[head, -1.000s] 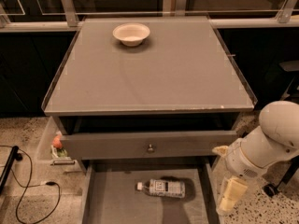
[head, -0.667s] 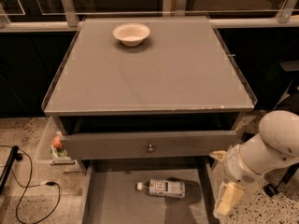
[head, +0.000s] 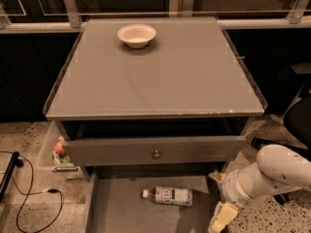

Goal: Pick blue plastic bottle from middle drawer and place on counter

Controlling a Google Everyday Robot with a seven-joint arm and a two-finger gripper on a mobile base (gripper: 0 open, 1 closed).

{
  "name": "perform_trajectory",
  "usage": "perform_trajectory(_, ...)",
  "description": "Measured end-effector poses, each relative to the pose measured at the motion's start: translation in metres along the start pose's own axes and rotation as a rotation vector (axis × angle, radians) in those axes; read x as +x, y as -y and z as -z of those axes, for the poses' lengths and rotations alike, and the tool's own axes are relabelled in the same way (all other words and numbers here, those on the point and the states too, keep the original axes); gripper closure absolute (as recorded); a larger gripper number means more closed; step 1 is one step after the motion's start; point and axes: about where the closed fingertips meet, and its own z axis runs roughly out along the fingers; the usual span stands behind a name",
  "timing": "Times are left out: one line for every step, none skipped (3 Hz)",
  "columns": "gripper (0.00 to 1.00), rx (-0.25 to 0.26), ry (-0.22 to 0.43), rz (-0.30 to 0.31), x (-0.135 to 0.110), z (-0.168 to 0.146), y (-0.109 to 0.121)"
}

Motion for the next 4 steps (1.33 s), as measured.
perform_trajectory(0.00,0.000,0.000,0.000,0.000,0.000,0.000)
perform_trajectory(0.00,-0.035,0.057,-0.013,0.003,-0.033,0.010)
perform_trajectory(0.00,-0.054,0.180,0.003,0.001,-0.094,0.030)
perform_trajectory(0.00,-0.031,0.278,0.070,-0.002,-0.136,0.041)
